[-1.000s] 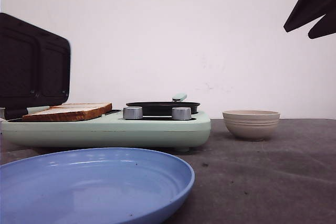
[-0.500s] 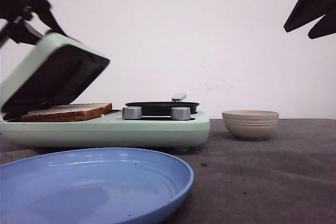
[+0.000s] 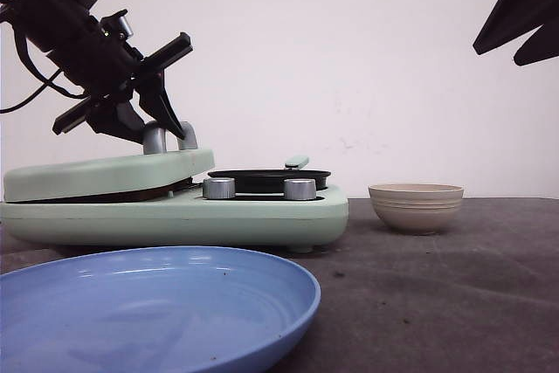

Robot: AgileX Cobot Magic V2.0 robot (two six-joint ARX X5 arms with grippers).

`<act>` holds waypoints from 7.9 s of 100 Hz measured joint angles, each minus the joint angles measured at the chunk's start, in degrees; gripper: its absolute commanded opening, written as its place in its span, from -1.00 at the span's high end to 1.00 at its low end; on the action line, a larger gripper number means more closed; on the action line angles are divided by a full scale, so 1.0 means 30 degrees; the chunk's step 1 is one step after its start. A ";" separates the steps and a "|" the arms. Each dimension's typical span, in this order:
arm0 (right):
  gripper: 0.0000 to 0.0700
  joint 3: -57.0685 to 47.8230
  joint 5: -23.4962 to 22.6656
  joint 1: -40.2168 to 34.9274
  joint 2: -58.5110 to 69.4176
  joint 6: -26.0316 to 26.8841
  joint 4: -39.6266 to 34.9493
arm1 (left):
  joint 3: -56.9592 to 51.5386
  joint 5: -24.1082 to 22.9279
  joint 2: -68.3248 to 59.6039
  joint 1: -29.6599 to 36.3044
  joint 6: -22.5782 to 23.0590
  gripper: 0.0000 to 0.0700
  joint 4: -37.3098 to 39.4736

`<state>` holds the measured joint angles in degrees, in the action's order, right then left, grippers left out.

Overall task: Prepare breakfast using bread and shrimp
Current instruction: 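Push the press lid down over the bread with the left gripper, then raise the left gripper up and away from the closed press, then lower the right gripper to the cream bowl rim, then grasp the bowl rim with the right gripper and lift it, then tilt the bowl over the frying pan to pour the shrimp in, then carry the empty bowl back and lower it onto the table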

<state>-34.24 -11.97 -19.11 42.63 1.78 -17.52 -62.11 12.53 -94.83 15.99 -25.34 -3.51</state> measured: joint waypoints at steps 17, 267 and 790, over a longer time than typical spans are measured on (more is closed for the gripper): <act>0.04 0.0000 0.0000 0.0000 0.0000 0.0000 -0.0095 | -0.0109 -0.0270 0.0007 0.0138 0.0015 0.50 -0.0073; -0.18 -1.8287 -0.0095 0.5340 2.2185 0.2339 -0.5858 | 0.6229 -0.1705 1.8207 -0.4000 0.7920 -0.21 -0.3738; 1.00 -0.9785 1.0943 -0.4758 2.5733 -1.3355 3.1554 | 0.6229 -0.1195 1.8207 -0.4007 0.7657 -0.21 -0.4102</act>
<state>-63.59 20.86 -33.39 119.83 -38.28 77.14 -43.42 8.95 -40.21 3.97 -2.37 -15.81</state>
